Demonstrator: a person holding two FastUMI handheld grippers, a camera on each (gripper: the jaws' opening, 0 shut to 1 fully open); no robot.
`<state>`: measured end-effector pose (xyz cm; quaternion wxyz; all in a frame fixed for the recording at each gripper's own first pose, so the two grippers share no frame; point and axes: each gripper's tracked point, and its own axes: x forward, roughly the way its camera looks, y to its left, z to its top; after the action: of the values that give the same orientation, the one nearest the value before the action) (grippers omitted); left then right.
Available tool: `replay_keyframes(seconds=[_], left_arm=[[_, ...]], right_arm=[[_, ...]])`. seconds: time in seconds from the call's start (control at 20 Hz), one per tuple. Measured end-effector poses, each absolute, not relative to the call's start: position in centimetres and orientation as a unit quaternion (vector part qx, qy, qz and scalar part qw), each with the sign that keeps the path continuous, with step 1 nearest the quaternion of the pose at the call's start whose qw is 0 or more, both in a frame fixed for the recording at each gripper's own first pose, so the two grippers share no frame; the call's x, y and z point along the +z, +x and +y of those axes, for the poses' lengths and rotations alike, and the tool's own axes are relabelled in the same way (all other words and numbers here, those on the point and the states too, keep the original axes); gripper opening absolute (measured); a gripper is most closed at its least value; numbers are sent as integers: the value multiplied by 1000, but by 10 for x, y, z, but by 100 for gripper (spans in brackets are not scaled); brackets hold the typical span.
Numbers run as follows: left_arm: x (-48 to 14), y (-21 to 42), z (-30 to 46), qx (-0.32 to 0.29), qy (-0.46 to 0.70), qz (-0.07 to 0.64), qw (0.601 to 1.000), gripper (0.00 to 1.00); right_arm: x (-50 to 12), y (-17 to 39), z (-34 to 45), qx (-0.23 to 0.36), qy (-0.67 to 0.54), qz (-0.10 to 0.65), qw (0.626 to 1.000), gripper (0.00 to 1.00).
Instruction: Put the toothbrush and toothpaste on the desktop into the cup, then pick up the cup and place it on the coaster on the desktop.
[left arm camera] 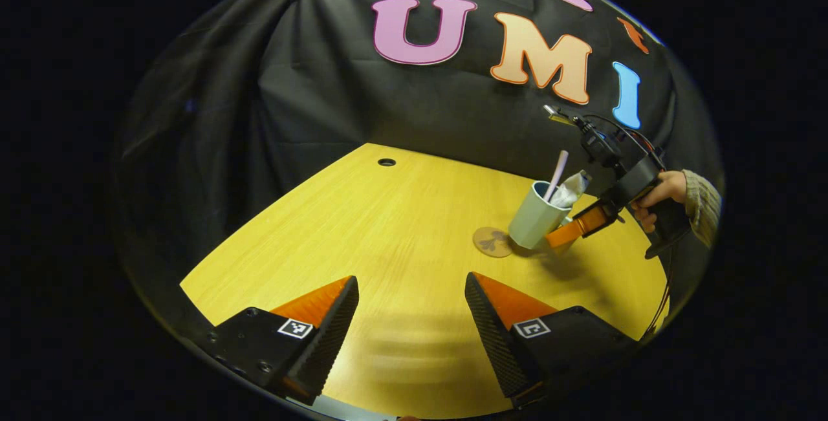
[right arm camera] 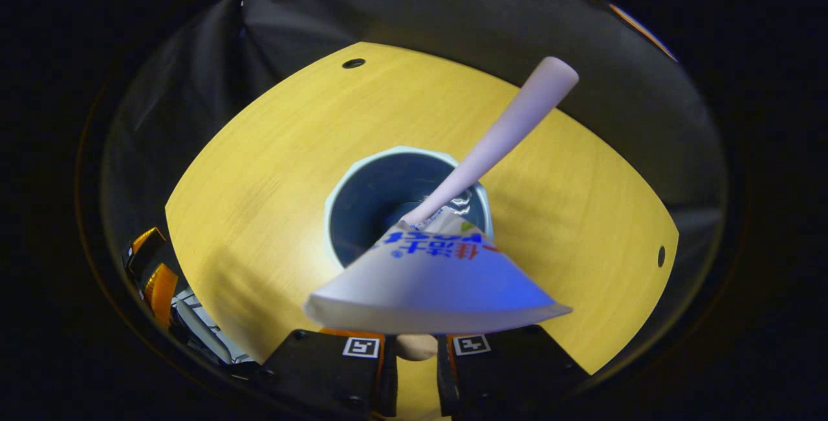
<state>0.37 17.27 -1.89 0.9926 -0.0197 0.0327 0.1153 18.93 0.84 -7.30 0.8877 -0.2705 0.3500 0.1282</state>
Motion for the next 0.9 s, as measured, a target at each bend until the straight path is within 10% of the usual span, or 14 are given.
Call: replay_keyframes(seconds=[0.9], left_arm=[[-13, -15, 215, 129, -18, 33, 991, 96]], right_arm=[[-72, 182, 7, 112, -286, 380, 873, 30]])
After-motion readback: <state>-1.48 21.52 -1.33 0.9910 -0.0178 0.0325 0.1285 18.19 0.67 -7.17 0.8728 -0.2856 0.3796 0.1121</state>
